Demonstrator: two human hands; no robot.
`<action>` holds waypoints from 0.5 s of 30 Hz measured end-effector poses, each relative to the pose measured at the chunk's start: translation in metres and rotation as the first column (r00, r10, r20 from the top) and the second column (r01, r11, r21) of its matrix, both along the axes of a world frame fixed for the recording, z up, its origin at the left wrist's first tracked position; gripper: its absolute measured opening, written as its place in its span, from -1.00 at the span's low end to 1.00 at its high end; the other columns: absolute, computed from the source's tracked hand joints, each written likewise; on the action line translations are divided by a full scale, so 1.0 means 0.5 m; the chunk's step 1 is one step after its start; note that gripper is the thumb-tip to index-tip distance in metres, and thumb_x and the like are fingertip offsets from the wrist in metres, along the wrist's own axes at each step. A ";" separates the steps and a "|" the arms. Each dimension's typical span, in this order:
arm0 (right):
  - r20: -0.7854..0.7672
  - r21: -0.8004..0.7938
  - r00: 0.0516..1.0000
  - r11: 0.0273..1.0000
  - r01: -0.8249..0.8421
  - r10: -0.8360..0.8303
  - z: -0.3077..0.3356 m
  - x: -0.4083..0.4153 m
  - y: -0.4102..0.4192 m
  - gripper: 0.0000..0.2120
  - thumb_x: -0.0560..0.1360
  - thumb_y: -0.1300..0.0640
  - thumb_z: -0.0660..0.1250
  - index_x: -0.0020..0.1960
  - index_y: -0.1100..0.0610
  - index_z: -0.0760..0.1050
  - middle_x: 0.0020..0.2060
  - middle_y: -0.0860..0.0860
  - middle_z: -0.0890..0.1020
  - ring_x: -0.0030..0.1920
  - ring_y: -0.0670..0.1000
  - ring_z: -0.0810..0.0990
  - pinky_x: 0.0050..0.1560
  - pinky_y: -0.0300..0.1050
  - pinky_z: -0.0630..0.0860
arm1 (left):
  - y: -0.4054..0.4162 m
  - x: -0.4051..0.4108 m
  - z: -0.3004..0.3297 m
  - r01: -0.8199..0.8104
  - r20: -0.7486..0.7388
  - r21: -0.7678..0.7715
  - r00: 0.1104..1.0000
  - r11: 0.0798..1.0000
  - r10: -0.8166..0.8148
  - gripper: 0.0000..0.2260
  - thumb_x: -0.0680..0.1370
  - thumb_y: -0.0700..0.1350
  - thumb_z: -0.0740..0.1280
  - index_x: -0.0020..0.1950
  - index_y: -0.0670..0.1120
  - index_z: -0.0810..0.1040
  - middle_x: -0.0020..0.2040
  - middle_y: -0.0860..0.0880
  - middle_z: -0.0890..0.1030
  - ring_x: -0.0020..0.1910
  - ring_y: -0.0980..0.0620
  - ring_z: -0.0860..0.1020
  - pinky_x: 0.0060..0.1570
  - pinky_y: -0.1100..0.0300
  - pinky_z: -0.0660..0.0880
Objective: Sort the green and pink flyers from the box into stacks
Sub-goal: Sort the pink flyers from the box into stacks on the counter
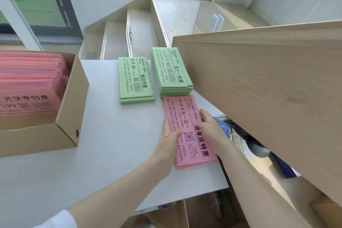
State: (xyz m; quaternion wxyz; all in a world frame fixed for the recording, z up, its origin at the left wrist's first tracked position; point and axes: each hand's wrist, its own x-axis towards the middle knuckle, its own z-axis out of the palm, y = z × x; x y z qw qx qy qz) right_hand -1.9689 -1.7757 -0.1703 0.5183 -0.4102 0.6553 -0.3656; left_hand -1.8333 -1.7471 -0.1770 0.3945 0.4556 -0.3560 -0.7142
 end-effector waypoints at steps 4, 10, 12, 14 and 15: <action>0.019 -0.021 1.000 1.000 -0.009 0.009 0.002 -0.001 -0.003 -0.56 0.45 0.45 0.01 0.11 0.05 0.44 -0.03 -0.03 0.63 -0.02 0.07 0.65 -0.04 0.08 0.59 | 0.002 0.008 -0.011 -0.016 -0.034 -0.011 0.999 1.000 0.015 -0.54 0.59 -0.31 0.02 0.40 0.10 0.24 0.10 0.12 0.59 -0.01 0.14 0.63 -0.20 0.26 0.56; 0.019 -0.031 0.998 0.997 -0.065 0.066 0.016 -0.002 -0.003 -0.54 0.47 0.46 0.01 0.06 -0.04 0.44 -0.04 -0.09 0.61 -0.09 -0.07 0.63 -0.09 -0.04 0.57 | -0.002 0.011 -0.010 0.030 0.027 0.006 0.999 1.000 -0.030 -0.47 0.59 -0.27 0.05 0.50 0.10 0.03 0.31 0.10 0.43 0.10 0.21 0.53 -0.11 0.33 0.48; -0.137 -0.012 0.983 0.992 -0.129 0.127 0.022 -0.002 -0.001 -0.62 0.50 0.38 0.07 0.18 0.01 0.39 0.19 0.02 0.54 0.07 -0.02 0.59 0.08 0.02 0.54 | -0.005 0.015 -0.009 0.037 0.069 -0.011 0.997 0.999 -0.037 -0.46 0.58 -0.27 0.08 0.51 0.08 0.05 0.40 0.07 0.35 0.23 0.18 0.45 0.00 0.36 0.45; -0.468 -0.048 0.871 0.979 -0.197 0.152 0.036 0.009 0.004 -0.60 0.53 0.24 0.19 0.35 0.04 0.30 0.47 0.04 0.22 0.40 0.03 0.30 0.37 0.02 0.31 | -0.003 0.029 0.002 0.030 0.200 -0.061 0.980 0.998 -0.017 -0.42 0.57 -0.25 0.14 0.51 0.09 0.01 0.51 0.05 0.11 0.44 0.14 0.19 0.30 0.27 0.23; -0.563 -0.124 0.814 0.959 -0.255 0.144 0.045 0.024 0.007 -0.54 0.53 0.19 0.23 0.41 0.05 0.25 0.51 0.00 0.10 0.48 -0.01 0.14 0.42 -0.05 0.19 | -0.002 0.039 0.008 0.025 0.270 -0.107 0.963 0.994 0.005 -0.40 0.57 -0.24 0.16 0.51 0.10 -0.01 0.52 0.07 0.02 0.48 0.13 0.07 0.38 0.20 0.12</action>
